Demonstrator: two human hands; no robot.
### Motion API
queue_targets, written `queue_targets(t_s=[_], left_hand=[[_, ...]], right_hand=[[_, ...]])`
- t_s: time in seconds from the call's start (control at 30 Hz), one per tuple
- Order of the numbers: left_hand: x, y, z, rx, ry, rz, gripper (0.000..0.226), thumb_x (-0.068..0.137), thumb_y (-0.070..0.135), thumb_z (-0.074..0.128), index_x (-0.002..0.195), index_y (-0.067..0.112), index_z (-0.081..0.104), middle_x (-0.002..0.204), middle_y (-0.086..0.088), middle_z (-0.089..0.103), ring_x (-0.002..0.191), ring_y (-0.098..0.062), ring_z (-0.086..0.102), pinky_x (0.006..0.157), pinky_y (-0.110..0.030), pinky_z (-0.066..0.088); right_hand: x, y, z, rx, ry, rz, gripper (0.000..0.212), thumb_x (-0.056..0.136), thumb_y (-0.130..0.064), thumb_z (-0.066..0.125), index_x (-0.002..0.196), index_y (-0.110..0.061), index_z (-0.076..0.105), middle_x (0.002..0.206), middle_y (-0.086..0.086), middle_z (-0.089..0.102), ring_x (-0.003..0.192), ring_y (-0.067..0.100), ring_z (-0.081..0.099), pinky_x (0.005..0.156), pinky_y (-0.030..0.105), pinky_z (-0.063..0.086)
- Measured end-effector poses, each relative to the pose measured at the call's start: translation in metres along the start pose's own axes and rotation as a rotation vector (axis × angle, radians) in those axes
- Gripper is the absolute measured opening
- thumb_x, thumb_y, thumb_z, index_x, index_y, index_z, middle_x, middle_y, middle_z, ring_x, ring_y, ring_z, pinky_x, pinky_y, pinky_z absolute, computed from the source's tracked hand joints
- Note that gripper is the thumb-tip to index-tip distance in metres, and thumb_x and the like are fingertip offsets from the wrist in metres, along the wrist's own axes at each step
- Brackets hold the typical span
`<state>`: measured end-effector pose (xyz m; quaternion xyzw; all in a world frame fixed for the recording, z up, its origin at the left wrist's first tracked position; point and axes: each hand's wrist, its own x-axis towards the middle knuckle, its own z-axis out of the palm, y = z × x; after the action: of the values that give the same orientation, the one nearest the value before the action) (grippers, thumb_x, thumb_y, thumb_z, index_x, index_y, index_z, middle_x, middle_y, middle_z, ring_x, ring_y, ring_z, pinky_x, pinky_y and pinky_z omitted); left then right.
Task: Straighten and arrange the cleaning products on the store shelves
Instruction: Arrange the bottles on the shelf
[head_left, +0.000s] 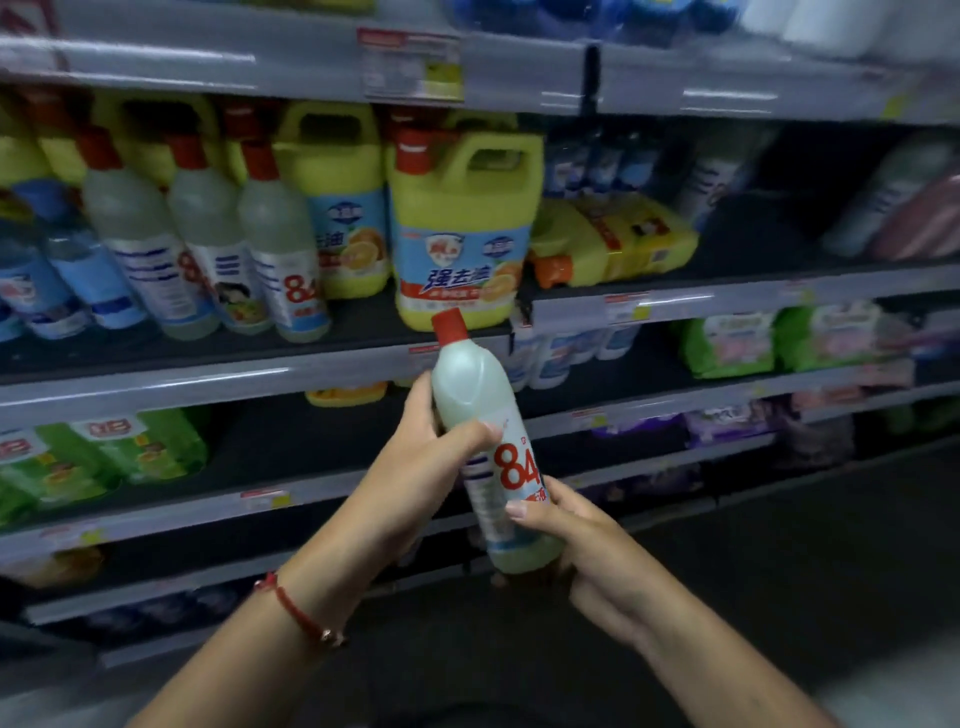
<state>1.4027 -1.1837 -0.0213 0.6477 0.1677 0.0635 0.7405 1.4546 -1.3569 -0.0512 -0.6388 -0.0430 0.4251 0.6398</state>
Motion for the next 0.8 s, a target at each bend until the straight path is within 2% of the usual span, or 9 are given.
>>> queue_targets(t_s=[0.1,0.17,0.23,0.33,0.5,0.57,0.63,0.7,0.8], left_hand=[[0.006,0.000,0.050,0.150,-0.066,0.063,0.068,0.080,0.029,0.078,0.135,0.052,0.044,0.125,0.010,0.065,0.112,-0.011,0.068,0.098,-0.045,0.057],[0.012,0.000,0.085,0.258,-0.099,0.107,0.073,0.083,0.035,0.080,0.139,0.057,0.039,0.128,0.013,0.062,0.113,-0.007,0.066,0.098,-0.041,0.056],[0.018,0.001,0.121,0.362,-0.116,0.146,0.082,0.080,0.046,0.082,0.144,0.059,0.032,0.130,0.015,0.058,0.115,-0.004,0.062,0.096,-0.035,0.054],[0.027,0.002,0.173,0.434,-0.141,0.192,0.091,0.079,0.048,0.082,0.150,0.057,0.026,0.125,0.018,0.057,0.109,-0.001,0.062,0.092,-0.032,0.056],[0.043,0.000,0.241,0.433,-0.165,0.246,0.093,0.080,0.047,0.080,0.153,0.055,0.023,0.130,0.018,0.056,0.114,0.000,0.060,0.096,-0.034,0.055],[0.051,-0.002,0.259,0.394,-0.165,0.260,0.093,0.082,0.045,0.080,0.154,0.055,0.021,0.135,0.017,0.057,0.119,-0.001,0.059,0.099,-0.035,0.055],[0.058,-0.004,0.274,0.342,-0.178,0.262,0.088,0.085,0.040,0.080,0.149,0.062,0.025,0.130,0.018,0.062,0.117,-0.001,0.062,0.094,-0.034,0.058],[0.067,-0.008,0.285,0.325,-0.212,0.235,0.080,0.086,0.034,0.079,0.141,0.067,0.031,0.121,0.019,0.069,0.110,0.000,0.066,0.086,-0.028,0.061],[0.084,-0.013,0.299,0.289,-0.246,0.146,0.061,0.088,0.039,0.077,0.138,0.053,0.045,0.118,0.014,0.072,0.104,-0.002,0.071,0.086,-0.031,0.062]], right_hand=[[-0.020,-0.003,-0.050,0.211,-0.076,0.083,0.065,0.065,-0.026,0.086,0.124,-0.008,0.066,0.111,0.020,0.071,0.096,0.032,0.071,0.076,0.046,0.060],[-0.032,-0.004,-0.084,0.315,-0.118,0.120,0.077,0.058,-0.026,0.094,0.126,-0.005,0.065,0.115,0.026,0.068,0.099,0.038,0.071,0.069,0.044,0.060],[-0.043,-0.004,-0.115,0.354,-0.150,0.119,0.080,0.055,-0.027,0.097,0.126,-0.004,0.067,0.117,0.028,0.068,0.101,0.040,0.070,0.070,0.043,0.060],[-0.056,-0.004,-0.159,0.324,-0.174,0.092,0.069,0.053,-0.029,0.098,0.114,-0.007,0.076,0.115,0.025,0.069,0.098,0.037,0.071,0.077,0.041,0.059],[-0.073,-0.020,-0.217,0.156,0.034,0.003,0.063,0.058,-0.034,0.093,0.114,-0.017,0.072,0.116,0.014,0.074,0.110,0.031,0.069,0.096,0.043,0.055],[-0.081,-0.035,-0.233,0.034,0.107,-0.065,0.039,0.073,-0.029,0.080,0.110,-0.024,0.069,0.101,-0.003,0.079,0.097,0.012,0.072,0.085,0.026,0.054],[-0.082,-0.046,-0.250,-0.079,0.157,-0.124,0.031,0.085,-0.027,0.074,0.115,-0.029,0.066,0.093,-0.014,0.078,0.086,-0.001,0.072,0.076,0.016,0.050],[-0.074,-0.054,-0.266,-0.162,0.229,-0.173,0.041,0.084,-0.036,0.077,0.122,-0.031,0.064,0.102,-0.012,0.077,0.094,0.001,0.072,0.084,0.021,0.053],[-0.057,-0.066,-0.282,-0.211,0.297,-0.210,0.045,0.080,-0.044,0.079,0.121,-0.033,0.062,0.105,-0.009,0.076,0.095,0.004,0.073,0.082,0.026,0.058]])
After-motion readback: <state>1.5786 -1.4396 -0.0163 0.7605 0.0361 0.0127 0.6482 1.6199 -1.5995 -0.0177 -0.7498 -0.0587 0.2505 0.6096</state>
